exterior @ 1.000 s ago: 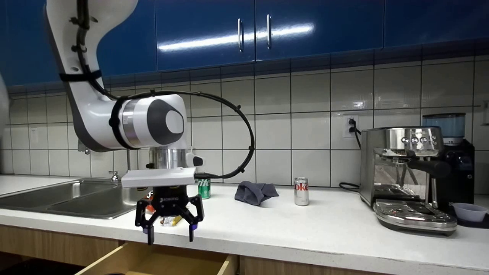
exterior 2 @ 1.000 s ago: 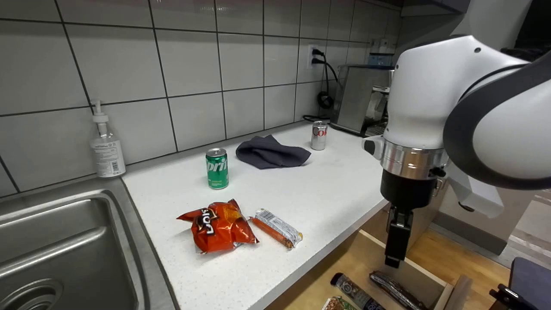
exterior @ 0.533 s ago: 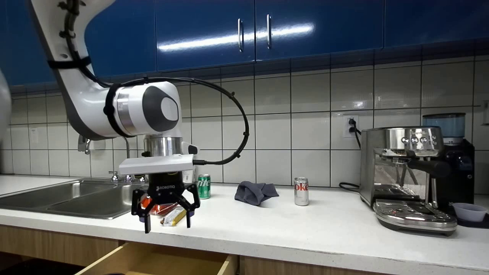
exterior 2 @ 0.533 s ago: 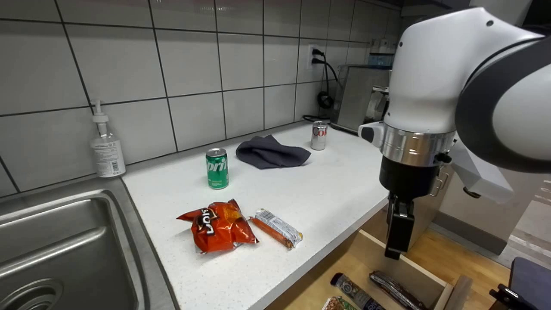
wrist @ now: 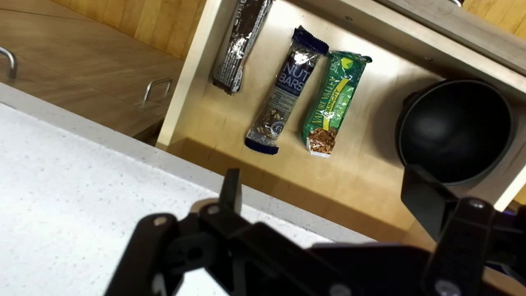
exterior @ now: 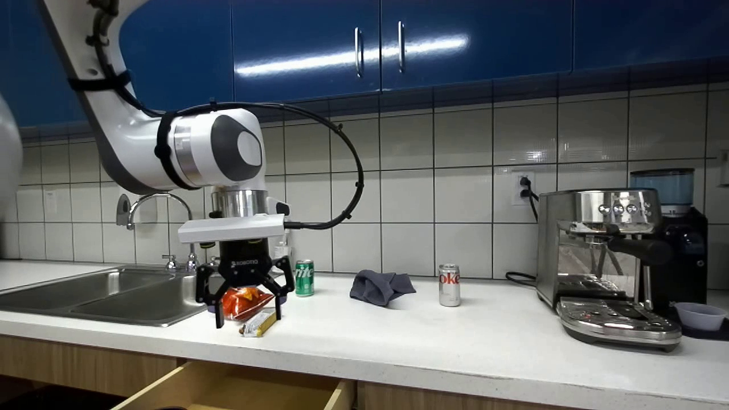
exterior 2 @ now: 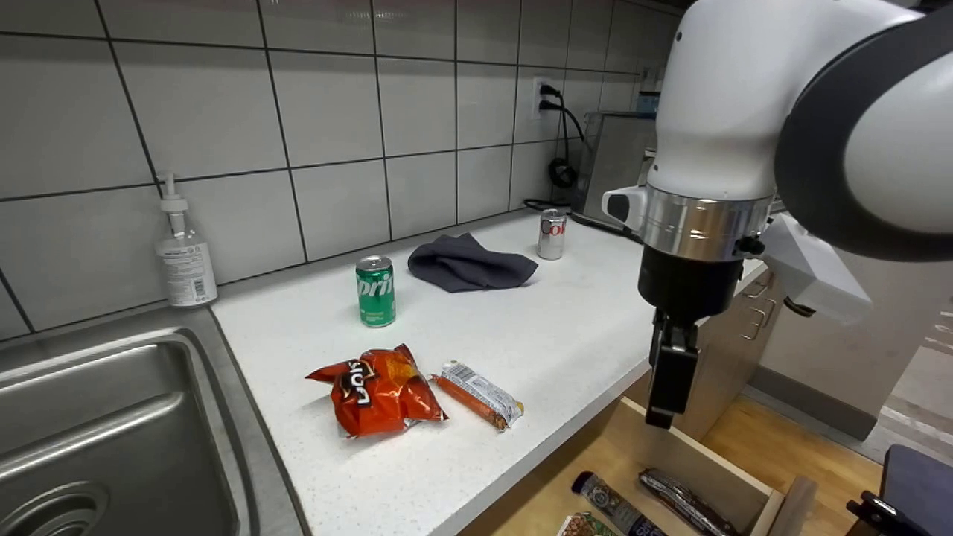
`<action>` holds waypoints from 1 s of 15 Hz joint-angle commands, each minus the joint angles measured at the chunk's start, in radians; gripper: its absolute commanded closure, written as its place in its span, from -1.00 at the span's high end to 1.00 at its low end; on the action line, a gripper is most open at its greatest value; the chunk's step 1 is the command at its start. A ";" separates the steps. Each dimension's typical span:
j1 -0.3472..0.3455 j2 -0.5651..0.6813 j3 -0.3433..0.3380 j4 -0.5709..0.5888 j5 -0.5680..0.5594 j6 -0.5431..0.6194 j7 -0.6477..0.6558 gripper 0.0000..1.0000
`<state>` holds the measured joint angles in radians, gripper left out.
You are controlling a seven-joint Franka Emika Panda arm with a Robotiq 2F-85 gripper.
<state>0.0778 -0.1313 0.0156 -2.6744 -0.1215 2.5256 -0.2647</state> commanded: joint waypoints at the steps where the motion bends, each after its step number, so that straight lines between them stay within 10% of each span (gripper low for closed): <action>1: 0.006 0.056 0.023 0.089 0.035 -0.064 0.062 1.00; 15: 0.095 0.346 0.078 0.368 -0.021 -0.049 0.473 1.00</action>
<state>0.1571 0.1482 0.0974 -2.3892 -0.0972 2.5005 0.1101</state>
